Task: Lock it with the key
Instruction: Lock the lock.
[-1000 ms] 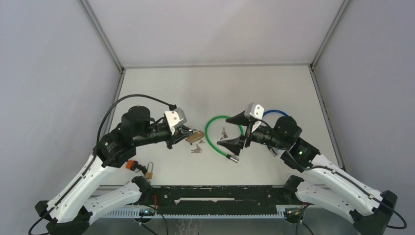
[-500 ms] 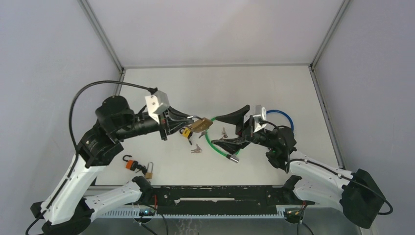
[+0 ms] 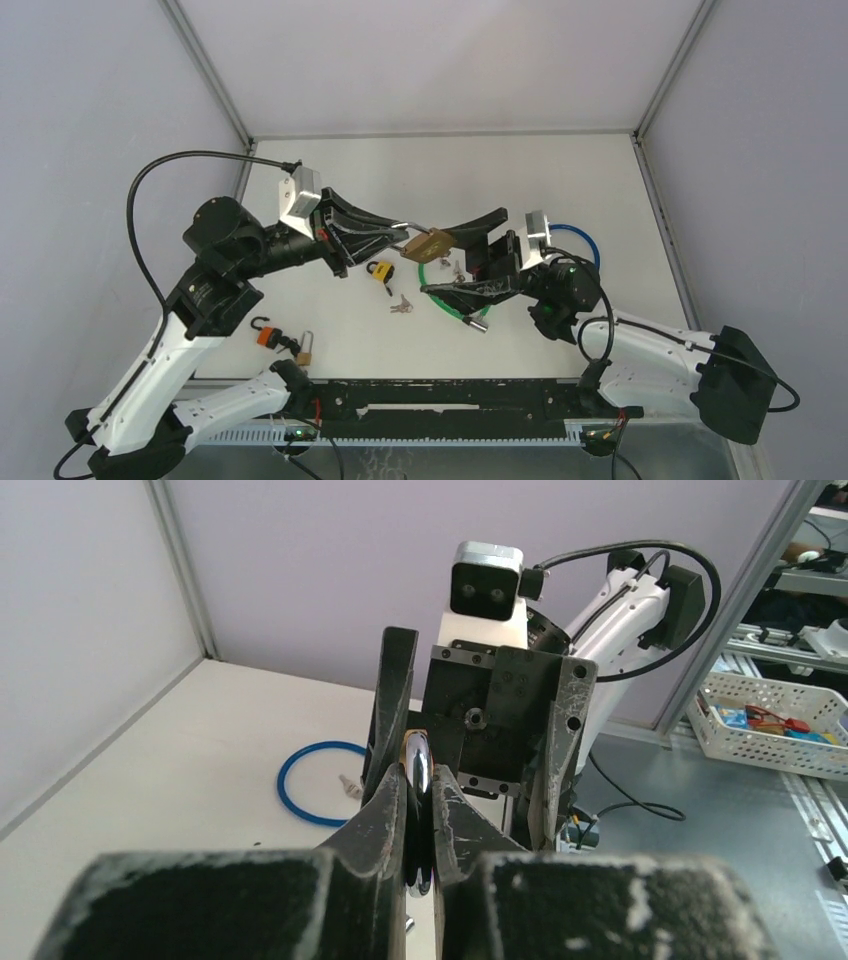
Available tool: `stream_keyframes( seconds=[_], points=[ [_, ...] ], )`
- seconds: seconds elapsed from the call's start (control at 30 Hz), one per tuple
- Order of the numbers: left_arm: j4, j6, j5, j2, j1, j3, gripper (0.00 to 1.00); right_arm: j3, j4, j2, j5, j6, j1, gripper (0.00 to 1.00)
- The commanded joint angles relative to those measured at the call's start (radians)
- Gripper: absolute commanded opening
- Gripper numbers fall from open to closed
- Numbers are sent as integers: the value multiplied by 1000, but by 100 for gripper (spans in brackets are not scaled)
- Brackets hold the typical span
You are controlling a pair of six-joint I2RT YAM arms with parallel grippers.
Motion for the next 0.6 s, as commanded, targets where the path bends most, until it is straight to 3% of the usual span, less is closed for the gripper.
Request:
stream_keyframes(
  seconds=[0.0,0.07,0.17,0.2,0.23,0.37,0.47,0.5,0.57],
  points=[
    [229,-49,17,-39,-9,-37,0,73,60,34,12,53,11,87],
    [245,-60,18,-44,-10,-52,0,91,63,45,8,71,9,75],
    [277,-75,14,-56,-10,-75,0,124,20,50,7,91,8,23],
    [279,-76,10,-61,-11,-81,0,127,-9,46,13,89,7,8],
    [293,-77,6,-66,-10,-89,0,127,-26,40,19,90,3,0],
    [300,-70,-11,-101,-9,-136,0,128,-124,-13,20,111,-39,0],
    [217,6,-13,-134,-8,-203,0,167,-353,-86,-4,52,-64,0],
    [182,49,-11,-147,-8,-229,8,193,-477,-111,-10,6,-67,0],
    [103,162,-15,-179,-7,-280,55,247,-744,-155,-7,-125,-61,0]
  ],
)
